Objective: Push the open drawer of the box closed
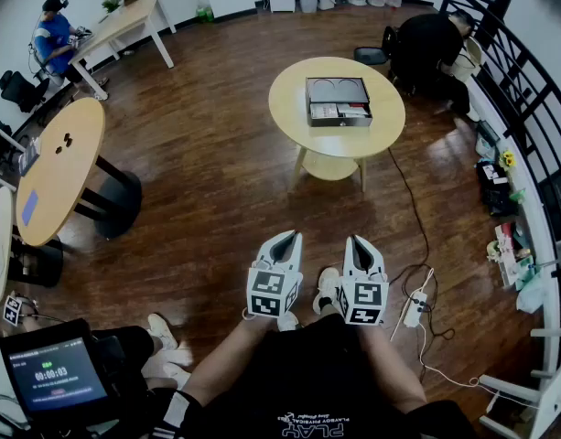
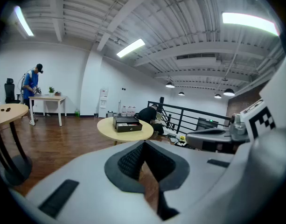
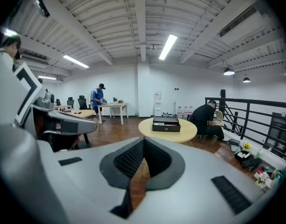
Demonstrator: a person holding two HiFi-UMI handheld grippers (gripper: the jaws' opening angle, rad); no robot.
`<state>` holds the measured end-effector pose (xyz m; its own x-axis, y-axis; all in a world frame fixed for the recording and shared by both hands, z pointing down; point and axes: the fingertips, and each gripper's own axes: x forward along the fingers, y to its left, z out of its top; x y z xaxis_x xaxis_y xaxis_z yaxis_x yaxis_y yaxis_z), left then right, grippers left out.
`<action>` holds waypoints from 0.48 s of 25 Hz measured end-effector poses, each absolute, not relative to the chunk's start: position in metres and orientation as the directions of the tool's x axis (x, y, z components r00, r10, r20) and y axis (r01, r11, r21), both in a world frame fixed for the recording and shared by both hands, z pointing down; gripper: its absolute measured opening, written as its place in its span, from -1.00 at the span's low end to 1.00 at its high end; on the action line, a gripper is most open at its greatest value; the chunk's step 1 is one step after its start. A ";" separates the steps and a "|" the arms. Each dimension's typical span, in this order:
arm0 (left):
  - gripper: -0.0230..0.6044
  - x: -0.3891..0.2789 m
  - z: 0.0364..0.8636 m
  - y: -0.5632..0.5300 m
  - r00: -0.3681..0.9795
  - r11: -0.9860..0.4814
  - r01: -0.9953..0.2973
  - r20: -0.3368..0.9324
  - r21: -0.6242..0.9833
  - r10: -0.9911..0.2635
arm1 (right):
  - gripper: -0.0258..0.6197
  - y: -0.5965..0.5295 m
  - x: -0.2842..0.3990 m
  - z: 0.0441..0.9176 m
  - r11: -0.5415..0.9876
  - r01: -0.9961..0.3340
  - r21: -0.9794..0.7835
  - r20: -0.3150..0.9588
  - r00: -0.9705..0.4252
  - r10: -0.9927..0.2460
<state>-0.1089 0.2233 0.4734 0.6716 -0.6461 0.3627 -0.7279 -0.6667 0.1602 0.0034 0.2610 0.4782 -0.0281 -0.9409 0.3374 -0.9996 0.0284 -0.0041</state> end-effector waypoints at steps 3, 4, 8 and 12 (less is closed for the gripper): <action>-0.94 -0.092 0.468 0.206 0.662 -0.655 -0.738 0.365 0.166 -0.654 | -0.91 0.245 0.022 0.475 0.040 -0.999 -0.004 0.341 -0.039 -0.939; -0.94 -0.086 0.466 0.200 0.660 -0.652 -0.740 0.366 0.164 -0.656 | -0.91 0.240 0.028 0.473 0.043 -0.999 -0.005 0.342 -0.042 -0.939; -0.94 -0.064 0.466 0.168 0.652 -0.646 -0.747 0.368 0.159 -0.663 | -0.91 0.206 0.047 0.476 0.062 -0.998 -0.011 0.351 -0.061 -0.934; -0.94 -0.048 0.472 0.128 0.643 -0.637 -0.755 0.374 0.158 -0.668 | -0.91 0.162 0.061 0.485 0.083 -0.996 -0.019 0.364 -0.084 -0.927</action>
<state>-0.0475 0.1285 0.4720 0.6427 -0.6685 0.3743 -0.7546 -0.6369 0.1583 0.0608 0.1620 0.4847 -0.0838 -0.9275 0.3644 -0.9964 0.0827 -0.0186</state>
